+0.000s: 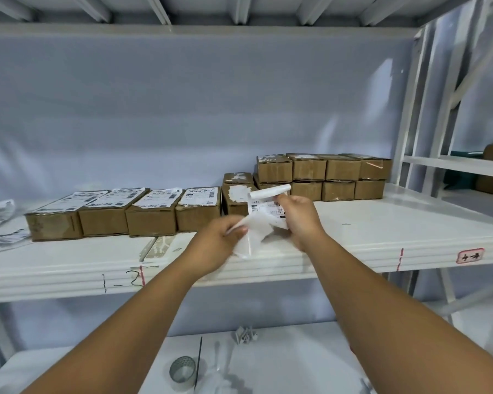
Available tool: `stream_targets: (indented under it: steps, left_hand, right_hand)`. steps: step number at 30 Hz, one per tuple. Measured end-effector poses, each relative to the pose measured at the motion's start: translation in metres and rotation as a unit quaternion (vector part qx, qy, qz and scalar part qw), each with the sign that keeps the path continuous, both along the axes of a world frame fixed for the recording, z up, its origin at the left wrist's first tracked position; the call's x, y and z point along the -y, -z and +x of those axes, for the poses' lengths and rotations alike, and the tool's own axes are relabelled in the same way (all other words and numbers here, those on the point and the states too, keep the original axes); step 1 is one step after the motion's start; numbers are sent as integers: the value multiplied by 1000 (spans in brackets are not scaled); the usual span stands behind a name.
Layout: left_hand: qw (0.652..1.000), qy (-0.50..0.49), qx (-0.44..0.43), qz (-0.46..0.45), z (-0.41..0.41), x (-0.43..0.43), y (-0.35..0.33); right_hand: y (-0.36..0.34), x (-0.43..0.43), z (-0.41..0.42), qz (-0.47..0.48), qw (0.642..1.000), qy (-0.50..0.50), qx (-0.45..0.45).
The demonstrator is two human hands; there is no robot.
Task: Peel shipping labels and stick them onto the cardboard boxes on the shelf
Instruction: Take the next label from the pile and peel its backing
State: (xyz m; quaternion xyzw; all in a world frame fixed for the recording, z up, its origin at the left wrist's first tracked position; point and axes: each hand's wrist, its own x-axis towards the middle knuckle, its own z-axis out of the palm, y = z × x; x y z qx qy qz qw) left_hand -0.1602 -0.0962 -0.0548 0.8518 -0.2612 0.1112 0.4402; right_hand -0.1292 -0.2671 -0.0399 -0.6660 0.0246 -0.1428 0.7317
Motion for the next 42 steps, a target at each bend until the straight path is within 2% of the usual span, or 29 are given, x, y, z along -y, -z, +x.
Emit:
stream_targets:
  steps: [2,4,6,8,11,12,14,16,20,22,25,28,31,36,39,42]
  left_hand:
    - [995,-20,-19,-97,1,-2,-6]
    - [987,-61,-24,-148,2,-7,-9]
    - [981,-108,-22,-160,4,-16,-10]
    - [978,-149,-8,-148,4,-28,-9]
    - [968,-181,15,-176,4,-47,-10]
    - [964,-185,19,-189,3,-52,-13]
    - [958,-197,25,-205,0,-62,-19]
    - [950,-208,32,-233,-1,-73,-24]
    - [916,-238,48,-320,-1,-114,-34]
    - [909,-291,69,-291,-4,-141,-37]
    - [892,-377,117,-220,-9,-183,-40]
    - [859,-432,161,-222,-10,-222,-41]
    - [812,-490,195,-250,-3,-256,-48]
    - [774,-557,54,-296,47,-308,-48]
    - [813,-505,13,-289,82,-325,-48]
    - [811,-425,-42,-400,112,-336,-51]
  right_hand:
    - [0,-1,-1,-13,1000,7,10]
    - [0,1,-2,-2,1000,12,8]
    - [0,3,0,20,1000,11,-1]
    - [0,0,0,1,1000,30,-3]
    - [-8,-21,0,-28,992,112,48]
    - [-14,-34,0,-28,990,112,79]
    - [-26,-66,0,-68,990,57,111]
    - [-37,-102,-3,-113,988,-21,101]
    - [-47,-164,-6,-64,989,-98,92]
    - [-48,-191,-5,-15,990,-116,82]
    - [-47,-228,-3,6,988,-149,45]
    - [-45,-260,0,-19,982,-187,28]
    - [-48,-285,5,-37,978,-200,44]
    - [-62,-304,20,-10,981,-174,79]
    - [-66,-309,34,1,983,-172,62]
    - [-65,-315,48,12,983,-178,37]
